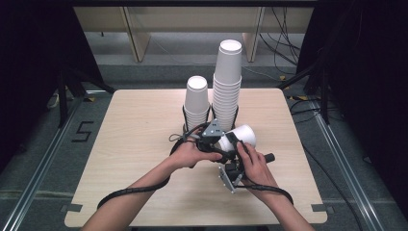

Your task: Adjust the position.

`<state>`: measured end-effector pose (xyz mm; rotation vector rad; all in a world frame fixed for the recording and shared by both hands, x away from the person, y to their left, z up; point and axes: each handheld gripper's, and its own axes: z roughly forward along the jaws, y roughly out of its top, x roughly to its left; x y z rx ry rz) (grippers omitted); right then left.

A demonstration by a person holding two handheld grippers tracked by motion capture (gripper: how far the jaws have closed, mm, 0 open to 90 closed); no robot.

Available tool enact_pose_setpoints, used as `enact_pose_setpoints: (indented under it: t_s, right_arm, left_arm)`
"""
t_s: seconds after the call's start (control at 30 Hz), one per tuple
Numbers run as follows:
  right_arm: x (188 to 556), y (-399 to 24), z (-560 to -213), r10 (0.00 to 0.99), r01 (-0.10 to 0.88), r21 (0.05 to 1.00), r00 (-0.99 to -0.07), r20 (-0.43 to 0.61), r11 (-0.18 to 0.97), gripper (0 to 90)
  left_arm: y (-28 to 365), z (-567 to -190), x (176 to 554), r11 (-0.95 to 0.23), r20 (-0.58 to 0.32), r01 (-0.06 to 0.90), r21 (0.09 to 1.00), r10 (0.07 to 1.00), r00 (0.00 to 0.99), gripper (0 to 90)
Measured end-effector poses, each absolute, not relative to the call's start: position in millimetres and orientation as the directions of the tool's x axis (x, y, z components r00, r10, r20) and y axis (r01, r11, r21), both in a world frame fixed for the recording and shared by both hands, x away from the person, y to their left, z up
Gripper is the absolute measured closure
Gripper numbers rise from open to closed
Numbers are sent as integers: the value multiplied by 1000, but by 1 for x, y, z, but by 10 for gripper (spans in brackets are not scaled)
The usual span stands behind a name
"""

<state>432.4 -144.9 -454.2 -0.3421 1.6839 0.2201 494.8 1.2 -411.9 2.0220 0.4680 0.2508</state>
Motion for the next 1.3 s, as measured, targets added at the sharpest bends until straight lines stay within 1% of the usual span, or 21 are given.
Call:
enact_pose_setpoints:
  t_s: [0.13,0.23,0.33,0.4,0.53,0.6,0.7,0.73,0.77,0.87,0.93,0.97,1.0,1.03,1.07,1.1,1.13,1.17,1.23,1.27,1.3]
  right_arm:
    - [434,-144,-457,-100,-369,-46,-130,-986,928,180]
    - [435,-144,-457,-110,-367,-52,-138,-984,929,177]
    - [435,-144,-457,-117,-361,-57,-146,-982,931,168]
    - [435,-144,-457,-121,-362,-62,-143,-982,930,150]
    - [436,-145,-458,-118,-345,-52,-175,-977,937,98]
    - [436,-146,-458,-114,-355,-50,-161,-980,933,63]
    - [437,-147,-457,-108,-351,-44,-166,-980,936,32]
    - [436,-147,-456,-116,-329,-46,-196,-974,943,27]
    - [434,-149,-460,-71,-313,-5,-201,-977,950,23]
    - [432,-150,-458,-74,-312,-11,-188,-979,950,10]
    - [431,-151,-458,-55,-309,7,-191,-980,951,7]
    - [432,-151,-459,-46,-328,19,-189,-981,945,7]
    - [430,-152,-458,-56,-323,8,-190,-980,946,7]
    - [430,-151,-454,-102,-346,-43,-156,-983,937,7]
    - [429,-152,-454,-94,-338,-37,-154,-984,940,7]
    - [430,-153,-455,-94,-353,-29,-167,-981,935,7]
    - [429,-154,-454,-85,-354,-25,-154,-984,935,7]
    - [428,-154,-456,-10,-363,43,-145,-989,931,7]
    - [425,-157,-453,-21,-335,35,-162,-987,942,7]
    - [425,-159,-455,19,-323,78,-183,-983,943,7]
    - [424,-161,-454,29,-315,87,-186,-982,945,7]
  left_arm:
    - [2,-413,495,-439,-16,219,871,422,906,209]
    - [2,-415,496,-432,-15,213,876,417,909,209]
    - [2,-416,495,-443,7,201,873,426,905,210]
    - [1,-417,495,-444,15,196,874,428,904,208]
    - [1,-417,495,-435,13,198,879,436,900,208]
    - [1,-418,496,-430,11,199,881,438,899,208]
    - [2,-418,497,-431,14,197,881,440,898,208]
    - [2,-418,497,-430,13,199,881,441,897,208]
    - [3,-418,498,-424,12,197,884,442,897,208]
    - [5,-418,498,-423,17,195,885,447,894,207]
    - [6,-419,498,-412,20,189,891,451,892,207]
    - [8,-419,498,-420,25,189,888,453,891,207]
    - [9,-419,498,-419,29,188,888,458,888,206]
    - [9,-420,498,-410,26,189,892,463,886,207]
    - [10,-420,499,-410,26,188,892,464,885,207]
    - [11,-421,499,-395,17,194,898,472,882,207]
    - [12,-421,499,-400,22,191,896,470,882,207]
    - [13,-422,499,-401,24,192,896,474,880,206]
    - [15,-423,499,-410,30,192,891,477,879,206]
    - [16,-424,499,-397,27,191,898,482,876,207]
    - [17,-425,500,-400,35,184,898,481,876,207]
